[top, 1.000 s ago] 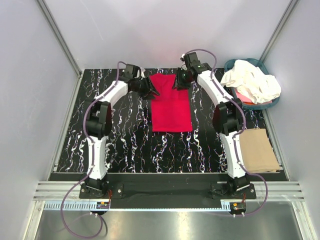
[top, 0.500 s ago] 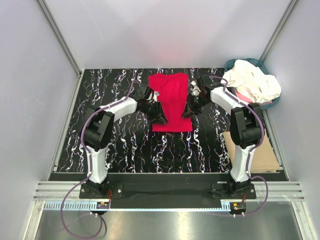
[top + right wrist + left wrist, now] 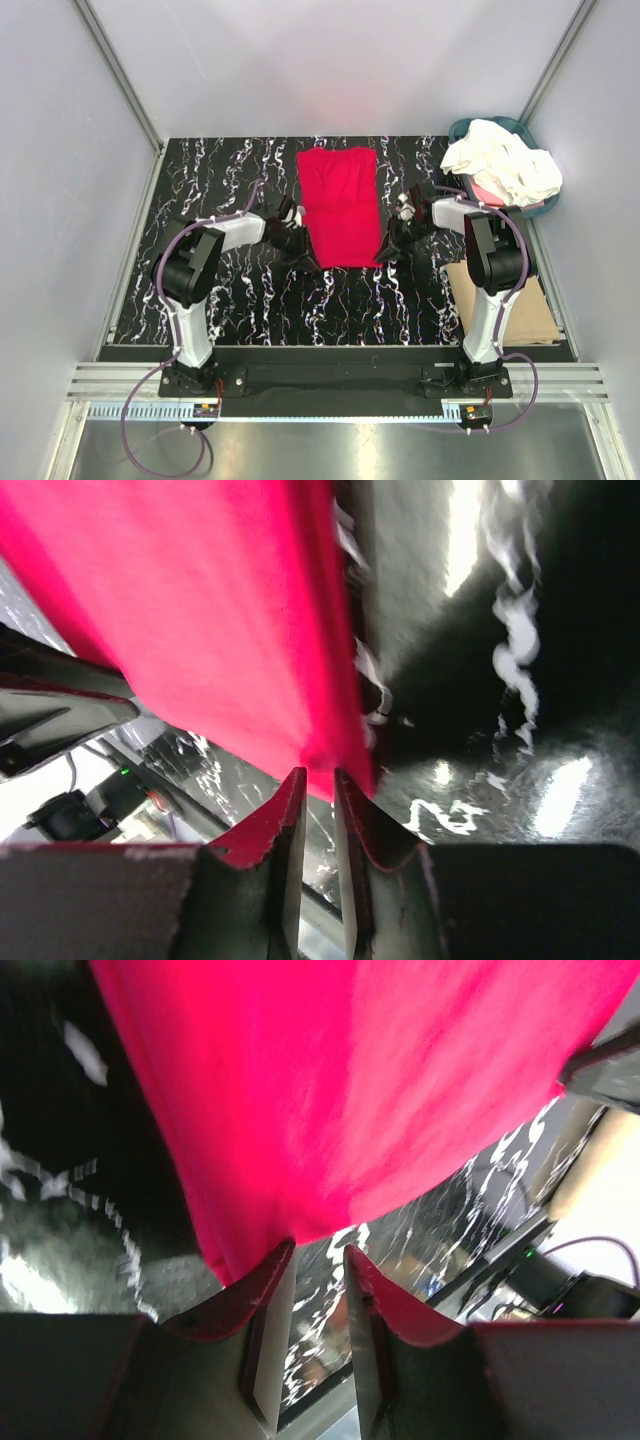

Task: Fold and stack the t-shirts
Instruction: Fold the tshirt

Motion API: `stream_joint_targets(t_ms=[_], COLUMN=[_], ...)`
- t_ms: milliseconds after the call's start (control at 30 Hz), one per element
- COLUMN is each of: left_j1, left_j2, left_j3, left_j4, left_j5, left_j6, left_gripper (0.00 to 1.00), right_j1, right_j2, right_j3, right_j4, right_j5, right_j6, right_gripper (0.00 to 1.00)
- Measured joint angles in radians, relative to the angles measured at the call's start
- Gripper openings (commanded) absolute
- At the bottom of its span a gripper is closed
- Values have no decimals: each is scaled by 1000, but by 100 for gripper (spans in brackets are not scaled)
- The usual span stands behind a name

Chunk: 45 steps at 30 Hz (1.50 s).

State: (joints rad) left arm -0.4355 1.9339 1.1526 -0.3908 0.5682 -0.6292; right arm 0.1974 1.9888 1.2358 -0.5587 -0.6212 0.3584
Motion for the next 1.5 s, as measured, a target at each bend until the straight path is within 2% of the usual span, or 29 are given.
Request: stream_joint_targets(t_ms=[167, 400, 567, 700, 800, 933, 1067, 1333, 1433, 1500], left_j1=[-5, -9, -10, -6, 12, 58, 100, 149, 151, 151], left_j2=[-51, -227, -329, -247, -114, 60, 182, 286, 289, 272], left_j3=[-82, -243, -183, -5, 116, 200, 259, 319, 316, 291], left_j4=[11, -23, -61, -40, 40, 116, 139, 231, 248, 258], left_j5=[5, 0, 14, 31, 59, 75, 76, 116, 134, 133], left_j6=[12, 27, 20, 17, -5, -43, -69, -130, -135, -129], left_gripper=[32, 33, 36, 35, 34, 34, 34, 34, 36, 39], right_j1=[-9, -9, -9, -10, -13, -21, -42, -117, -132, -134], right_j2=[-49, -251, -332, -220, -87, 61, 172, 319, 330, 328], right_j3=[-129, -328, -299, -137, 5, 159, 264, 369, 382, 382], right_j4=[70, 64, 38, 45, 58, 64, 69, 64, 64, 64], right_j5=[-51, -51, -53, -64, -77, -87, -108, -201, -224, -230], right_j6=[47, 71, 86, 88, 91, 96, 98, 117, 118, 118], right_gripper=[24, 31, 42, 40, 33, 27, 26, 28, 34, 43])
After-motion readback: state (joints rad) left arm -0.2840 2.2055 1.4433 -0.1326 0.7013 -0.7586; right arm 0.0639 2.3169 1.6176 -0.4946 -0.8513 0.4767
